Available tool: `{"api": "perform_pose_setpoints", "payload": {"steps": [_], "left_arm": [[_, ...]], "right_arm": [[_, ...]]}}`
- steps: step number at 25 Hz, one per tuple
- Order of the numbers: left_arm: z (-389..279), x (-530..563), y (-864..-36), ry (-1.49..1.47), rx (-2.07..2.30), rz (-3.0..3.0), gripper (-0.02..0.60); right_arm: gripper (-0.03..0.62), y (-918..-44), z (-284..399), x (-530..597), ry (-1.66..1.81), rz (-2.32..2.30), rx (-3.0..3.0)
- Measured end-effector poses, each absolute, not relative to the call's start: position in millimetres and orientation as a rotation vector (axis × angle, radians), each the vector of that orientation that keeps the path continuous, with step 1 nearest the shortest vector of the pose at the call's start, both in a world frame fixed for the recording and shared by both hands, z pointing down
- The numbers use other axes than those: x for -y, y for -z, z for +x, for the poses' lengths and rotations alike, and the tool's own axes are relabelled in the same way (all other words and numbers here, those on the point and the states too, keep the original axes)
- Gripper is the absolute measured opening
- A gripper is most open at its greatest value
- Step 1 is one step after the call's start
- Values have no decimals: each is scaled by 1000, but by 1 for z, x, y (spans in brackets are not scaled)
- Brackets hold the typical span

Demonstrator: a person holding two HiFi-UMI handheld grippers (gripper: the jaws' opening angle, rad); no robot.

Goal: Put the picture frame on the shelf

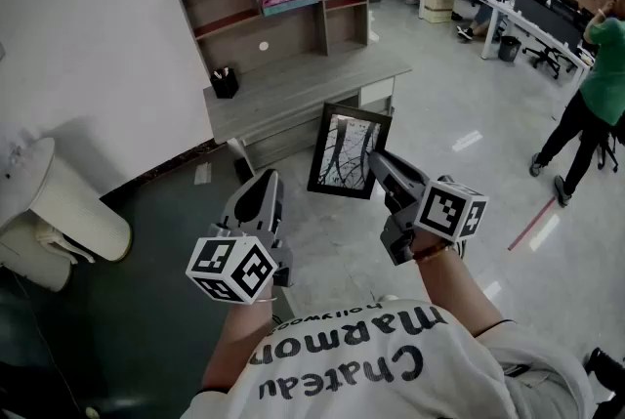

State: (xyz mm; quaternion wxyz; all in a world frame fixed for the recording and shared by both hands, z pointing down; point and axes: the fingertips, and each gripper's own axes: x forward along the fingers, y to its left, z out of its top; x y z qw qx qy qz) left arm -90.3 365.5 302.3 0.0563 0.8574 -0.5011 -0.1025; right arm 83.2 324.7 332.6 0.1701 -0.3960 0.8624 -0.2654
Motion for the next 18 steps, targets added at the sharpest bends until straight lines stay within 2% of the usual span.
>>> {"api": "perform_pose_setpoints", "payload": {"steps": [10, 18], "left_arm": [[-85, -347, -311, 301, 1563, 2590, 17], [-50, -288, -322, 289, 1594, 2523, 17]], "right_arm": [[87, -347, 91, -304, 759, -1143, -2479], [89, -362, 144, -244, 806, -1207, -2508]]}}
